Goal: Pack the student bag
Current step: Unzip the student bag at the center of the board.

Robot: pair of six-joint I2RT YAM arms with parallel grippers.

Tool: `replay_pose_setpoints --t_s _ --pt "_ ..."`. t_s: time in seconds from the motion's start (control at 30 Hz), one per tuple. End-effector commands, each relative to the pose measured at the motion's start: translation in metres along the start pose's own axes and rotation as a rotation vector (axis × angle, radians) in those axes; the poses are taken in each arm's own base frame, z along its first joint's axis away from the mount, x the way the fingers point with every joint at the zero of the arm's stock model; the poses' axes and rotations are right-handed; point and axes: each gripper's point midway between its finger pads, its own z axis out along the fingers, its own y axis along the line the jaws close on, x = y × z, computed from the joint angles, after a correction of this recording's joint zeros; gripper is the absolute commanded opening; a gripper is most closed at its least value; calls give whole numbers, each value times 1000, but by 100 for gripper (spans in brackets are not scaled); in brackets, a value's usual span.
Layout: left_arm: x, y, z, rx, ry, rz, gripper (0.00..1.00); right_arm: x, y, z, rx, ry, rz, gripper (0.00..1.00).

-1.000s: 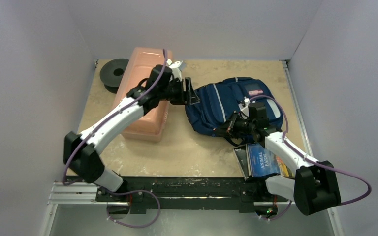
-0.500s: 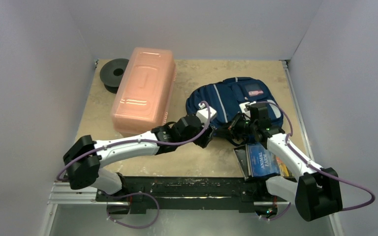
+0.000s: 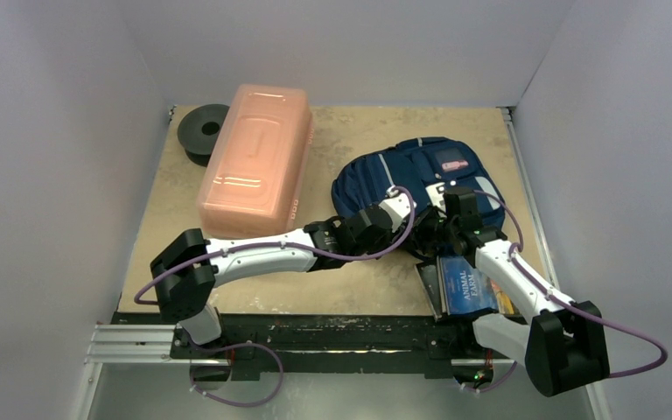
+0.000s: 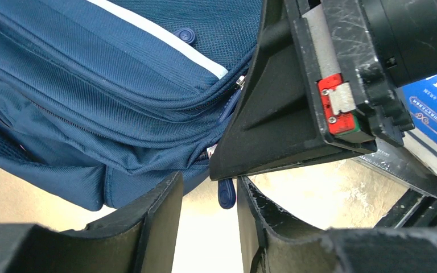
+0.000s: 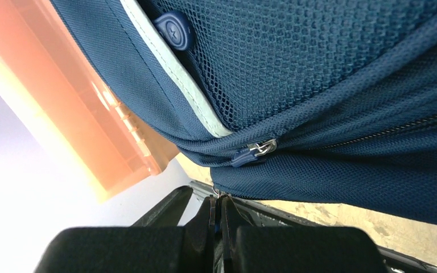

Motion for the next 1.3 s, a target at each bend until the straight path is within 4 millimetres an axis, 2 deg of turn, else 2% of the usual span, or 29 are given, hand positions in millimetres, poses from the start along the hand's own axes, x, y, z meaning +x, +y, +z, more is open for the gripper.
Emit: replay_pose_setpoints --t_s 0.0,0.13,0.27,0.4,0.57,0.6,0.67,0.7,0.73,0.83,0.87,1.03,1.17,1.27 --pt "-7 1 2 -40 6 64 39 -2 40 -15 -122 -29 -43 0" --pt "1 -7 -3 -7 19 78 51 -2 39 -14 -118 -28 -43 0" --pt "6 -13 0 21 31 104 50 -3 39 -14 -118 -30 -43 0" --pt "-1 -14 7 12 17 121 39 -2 38 -14 -117 -30 -41 0" --pt "5 -12 13 -10 51 134 30 -1 43 -18 -130 -33 -43 0" --pt "4 -11 13 -14 50 133 24 -1 45 -19 -135 -36 -48 0" --pt "1 -5 12 -45 41 127 3 -3 45 -20 -130 -56 -70 0" --pt "-2 -1 11 -64 23 117 0 -7 41 -20 -109 -76 -91 2" --pt "-6 2 9 -75 3 105 0 -11 36 -20 -77 -106 -114 11" --pt "-13 17 0 -106 -33 30 0 -30 7 -25 57 -214 -177 53" --pt "-14 21 -3 -109 -33 1 0 -36 0 -28 83 -253 -194 64" --pt "-18 31 -14 -50 -19 -148 0 -58 -29 -37 124 -421 -194 96" --pt "-25 19 -22 34 -13 -231 0 -74 -27 -27 73 -450 -145 98" --pt "-22 12 -22 80 14 -291 0 -98 -35 -20 134 -499 -95 94"
